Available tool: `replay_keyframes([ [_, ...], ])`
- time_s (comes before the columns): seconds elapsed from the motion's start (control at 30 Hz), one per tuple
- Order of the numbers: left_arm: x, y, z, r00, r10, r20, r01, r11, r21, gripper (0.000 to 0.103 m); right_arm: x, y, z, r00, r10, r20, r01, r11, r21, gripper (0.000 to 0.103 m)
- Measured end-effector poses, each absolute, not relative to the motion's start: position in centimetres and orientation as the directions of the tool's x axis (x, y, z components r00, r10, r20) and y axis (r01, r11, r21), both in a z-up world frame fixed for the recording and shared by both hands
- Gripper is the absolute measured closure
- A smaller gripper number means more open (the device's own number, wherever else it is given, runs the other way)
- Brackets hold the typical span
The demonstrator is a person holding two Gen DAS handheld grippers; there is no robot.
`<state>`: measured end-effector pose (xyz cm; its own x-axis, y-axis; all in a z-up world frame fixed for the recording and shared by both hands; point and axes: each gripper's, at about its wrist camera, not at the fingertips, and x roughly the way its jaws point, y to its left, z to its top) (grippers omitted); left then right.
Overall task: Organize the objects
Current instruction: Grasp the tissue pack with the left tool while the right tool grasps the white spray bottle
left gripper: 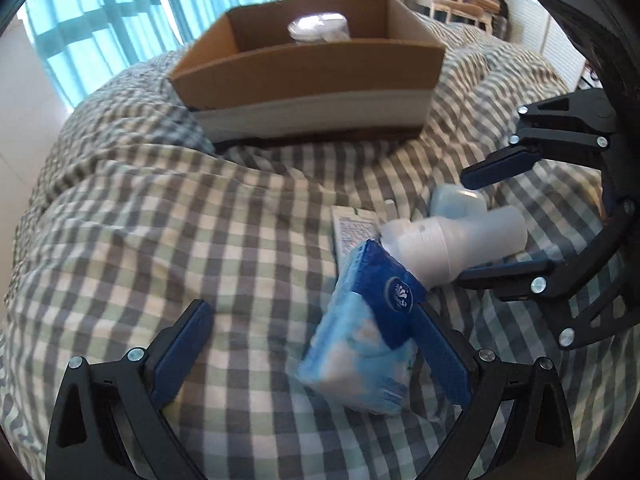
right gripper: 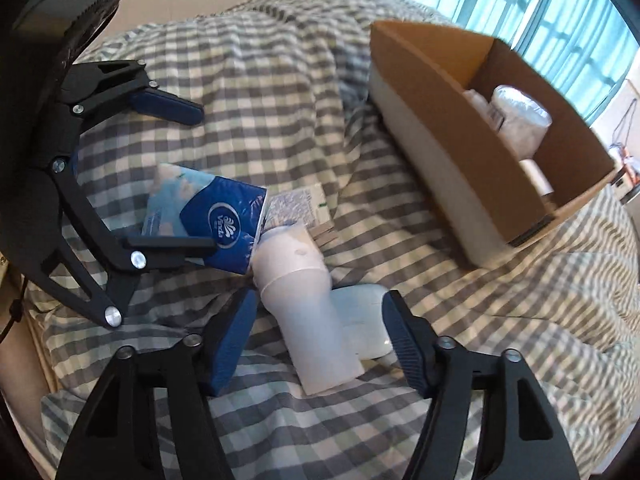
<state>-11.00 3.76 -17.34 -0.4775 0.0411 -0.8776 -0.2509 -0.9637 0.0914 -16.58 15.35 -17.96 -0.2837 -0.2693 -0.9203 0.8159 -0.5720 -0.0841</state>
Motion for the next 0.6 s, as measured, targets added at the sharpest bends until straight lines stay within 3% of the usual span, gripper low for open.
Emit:
replay_keyframes([
  [0.3, -9.8, 4.1, -18.2, -0.453, 0.061, -0.889, -0.319, -0.943, 0.098, 0.002, -16.8, 14.4, -19.4, -0.237, -0.211, -0.948, 0.83, -0.552, -0.084, 0.053],
  [0.43, -9.5, 4.1, -18.4, -0.442, 0.07, -0.894, -0.335, -0.938, 0.092, 0.004, -16.6, 14.6, -19.1, -0.241, -0.2, -0.95, 0.827, -0.555, -0.093, 0.054],
  [0.53, -9.1, 4.0, -18.5, -0.44, 0.089, -0.894, -0.348, -0.934, 0.078, 0.015, -15.9, 14.6, -18.6, -0.276, -0.177, -0.945, 0.818, -0.56, -0.134, 0.056],
  [0.6, -8.7, 3.8, -18.3, -0.434, 0.117, -0.893, -0.362, -0.931, 0.054, 0.03, -15.4, 15.0, -17.8, -0.308, -0.165, -0.937, 0.801, -0.576, -0.162, 0.062],
])
